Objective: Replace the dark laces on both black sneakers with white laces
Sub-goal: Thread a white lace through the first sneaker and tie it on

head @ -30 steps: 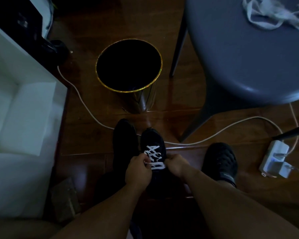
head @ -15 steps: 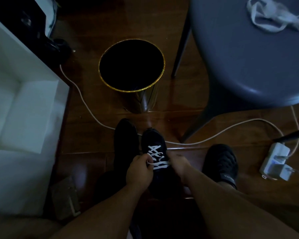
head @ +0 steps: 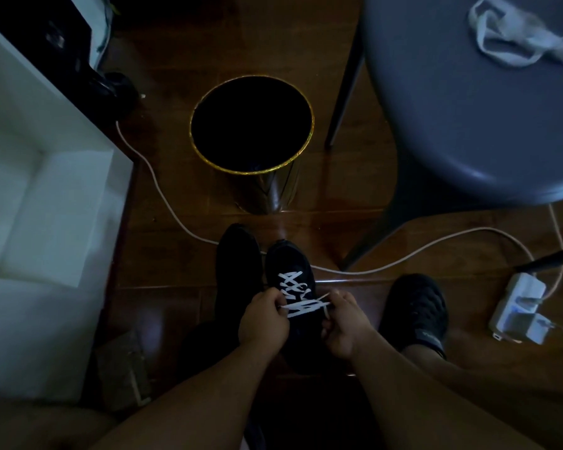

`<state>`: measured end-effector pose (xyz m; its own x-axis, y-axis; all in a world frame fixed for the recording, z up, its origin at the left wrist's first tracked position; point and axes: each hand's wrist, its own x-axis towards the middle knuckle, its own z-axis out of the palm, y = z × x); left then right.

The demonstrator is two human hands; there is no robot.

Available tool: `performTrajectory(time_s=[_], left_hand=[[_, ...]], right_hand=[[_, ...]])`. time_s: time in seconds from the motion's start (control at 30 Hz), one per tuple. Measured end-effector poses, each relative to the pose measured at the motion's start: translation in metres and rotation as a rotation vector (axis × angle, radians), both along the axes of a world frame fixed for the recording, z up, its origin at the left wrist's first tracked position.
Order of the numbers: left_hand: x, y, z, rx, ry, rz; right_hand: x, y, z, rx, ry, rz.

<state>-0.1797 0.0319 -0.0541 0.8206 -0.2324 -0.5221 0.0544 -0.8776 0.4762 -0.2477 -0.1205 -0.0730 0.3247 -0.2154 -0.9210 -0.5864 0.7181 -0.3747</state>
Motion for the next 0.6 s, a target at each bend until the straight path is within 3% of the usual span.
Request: performTrajectory(time_s=[0.1,0.23,0.3,0.43,0.6], left_hand=[[0.000,0.000,-0.003,-0.014,0.024,-0.006],[0.000,-0.003,-0.004,0.031,0.055,0.028],[0.000,-0.005,-0.003,0.051,0.047,0.031],[0.002,-0.007,-0.001,0.047,0.034,0.023],[0.008,-0.016,-0.001,0.051,0.051,-0.088]], right_hand=[[0.006,-0.005,0.015,0.088,0.023,0.155],[0.013,-0.014,-0.005,-0.275,0.050,0.628],[0.010,-0.017,-0.035,-0.330,0.024,0.707],[0.008,-0.011,-0.005,-0.127,0.003,0.384],[-0.005,-0.013,-0.013,0.016,0.032,0.077]])
